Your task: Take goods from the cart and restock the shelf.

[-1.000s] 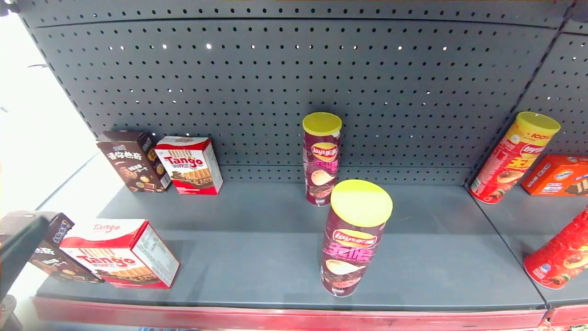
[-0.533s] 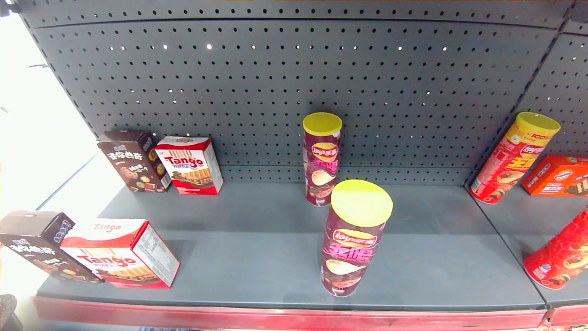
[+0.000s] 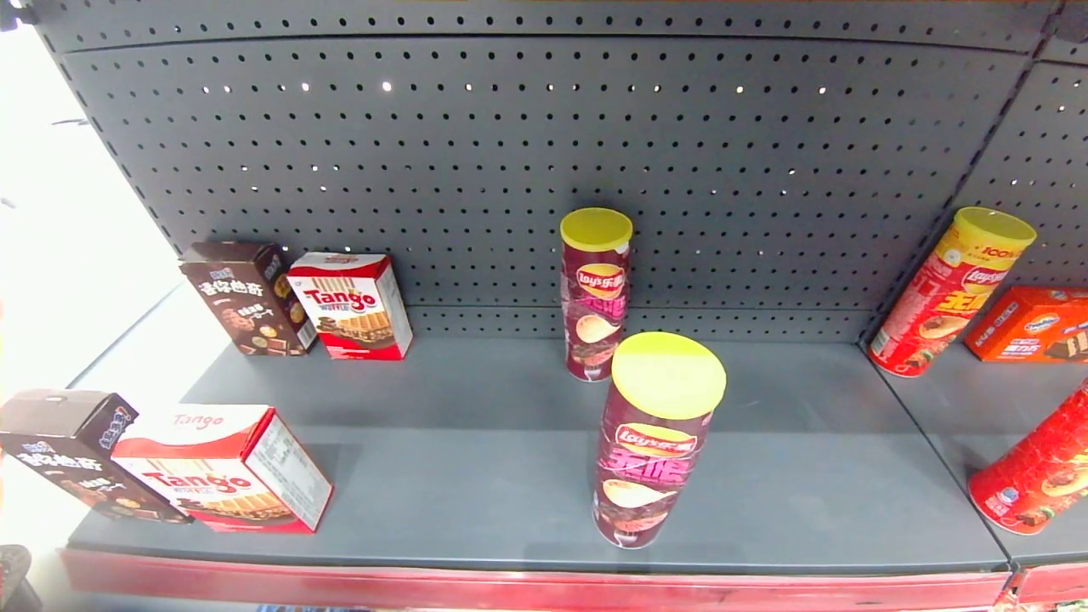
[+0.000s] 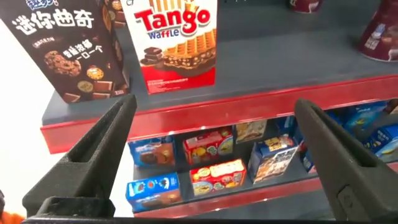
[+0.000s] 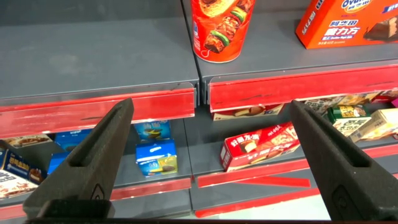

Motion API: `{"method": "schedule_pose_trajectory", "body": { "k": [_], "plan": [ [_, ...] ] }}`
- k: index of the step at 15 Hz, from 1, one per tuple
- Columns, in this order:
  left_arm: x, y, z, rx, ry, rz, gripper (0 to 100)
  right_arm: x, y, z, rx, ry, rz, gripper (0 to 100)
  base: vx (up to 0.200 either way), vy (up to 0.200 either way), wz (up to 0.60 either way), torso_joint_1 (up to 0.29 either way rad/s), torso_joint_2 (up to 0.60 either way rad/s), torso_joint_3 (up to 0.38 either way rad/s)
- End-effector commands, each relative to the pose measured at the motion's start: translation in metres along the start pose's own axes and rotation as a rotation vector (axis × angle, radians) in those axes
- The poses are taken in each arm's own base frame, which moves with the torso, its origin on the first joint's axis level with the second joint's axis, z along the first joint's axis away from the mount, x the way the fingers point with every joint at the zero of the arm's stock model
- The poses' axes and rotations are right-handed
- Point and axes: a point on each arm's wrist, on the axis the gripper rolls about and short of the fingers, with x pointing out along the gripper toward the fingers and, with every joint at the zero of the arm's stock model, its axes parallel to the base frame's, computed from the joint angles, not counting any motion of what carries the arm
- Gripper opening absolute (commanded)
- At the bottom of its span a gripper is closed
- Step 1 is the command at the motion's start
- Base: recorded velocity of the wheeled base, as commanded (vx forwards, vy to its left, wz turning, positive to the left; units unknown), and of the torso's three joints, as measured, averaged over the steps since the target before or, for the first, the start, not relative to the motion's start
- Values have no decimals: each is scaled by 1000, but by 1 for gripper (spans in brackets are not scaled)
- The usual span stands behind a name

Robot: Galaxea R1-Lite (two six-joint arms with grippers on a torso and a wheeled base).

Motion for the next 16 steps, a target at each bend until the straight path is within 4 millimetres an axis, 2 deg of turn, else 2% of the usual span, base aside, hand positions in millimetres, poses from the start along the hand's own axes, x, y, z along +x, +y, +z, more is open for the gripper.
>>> {"method": "schedule_pose_trajectory", "body": {
  "k": [1,3,4,5,10,16],
  "plan": [
    [0,0,0,-17,-5,7,100,0,0,0,0,1,0,100,0,0,0,0,0,0],
    [0,1,0,6,-4,48,100,0,0,0,0,1,0,100,0,0,0,0,0,0],
    [-1,5,-4,43,49,222,100,0,0,0,0,1,0,100,0,0,0,0,0,0],
    [-2,6,-7,22,84,302,100,0,0,0,0,1,0,100,0,0,0,0,0,0],
    [-1,3,-6,21,59,136,100,0,0,0,0,1,0,100,0,0,0,0,0,0],
    [-1,3,-6,19,60,142,100,0,0,2,-17,-7,24,100,0,0,0,0,0,0]
  ]
}}
